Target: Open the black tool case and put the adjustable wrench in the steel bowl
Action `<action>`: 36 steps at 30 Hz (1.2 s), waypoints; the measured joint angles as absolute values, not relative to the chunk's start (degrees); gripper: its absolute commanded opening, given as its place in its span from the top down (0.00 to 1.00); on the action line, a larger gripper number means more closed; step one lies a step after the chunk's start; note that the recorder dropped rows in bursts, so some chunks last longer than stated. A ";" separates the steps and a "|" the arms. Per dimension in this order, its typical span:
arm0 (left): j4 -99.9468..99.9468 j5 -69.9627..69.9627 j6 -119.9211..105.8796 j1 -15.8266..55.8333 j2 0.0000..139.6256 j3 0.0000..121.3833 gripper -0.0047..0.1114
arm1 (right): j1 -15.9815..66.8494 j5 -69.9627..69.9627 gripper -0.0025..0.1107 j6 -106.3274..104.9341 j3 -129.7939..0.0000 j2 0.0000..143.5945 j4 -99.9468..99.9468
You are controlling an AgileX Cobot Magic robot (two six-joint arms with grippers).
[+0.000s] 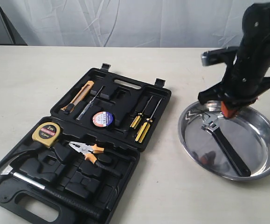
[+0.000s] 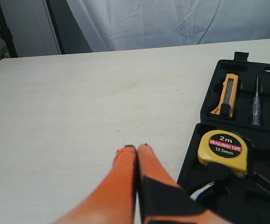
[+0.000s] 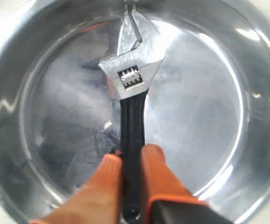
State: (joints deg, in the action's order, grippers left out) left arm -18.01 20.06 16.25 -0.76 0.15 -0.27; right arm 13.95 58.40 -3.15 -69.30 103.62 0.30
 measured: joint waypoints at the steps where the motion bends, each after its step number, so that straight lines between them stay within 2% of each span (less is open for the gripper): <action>1: -18.01 20.06 16.25 -0.76 0.15 -0.27 0.96 | 13.95 58.81 0.98 -2.74 -69.30 101.05 0.30; 10: -18.01 20.06 16.25 -0.76 0.15 -0.27 0.96 | 13.95 63.29 0.98 -1.75 -67.61 72.71 -4.69; 18: -18.01 20.06 16.25 -0.76 0.15 -0.27 0.96 | 13.95 66.89 0.98 -1.63 -53.13 48.78 -11.49; 29: -18.01 20.06 16.25 -0.76 0.15 -0.27 0.96 | 13.95 69.83 0.98 1.04 -49.13 29.08 -14.51; 32: -18.01 20.06 16.25 -0.76 0.15 -0.27 0.96 | 13.95 64.36 0.98 0.00 -47.46 25.91 -14.11; 36: -18.01 20.06 16.25 -0.76 0.15 -0.27 0.96 | 10.29 48.20 0.98 -9.86 -39.00 20.71 -14.93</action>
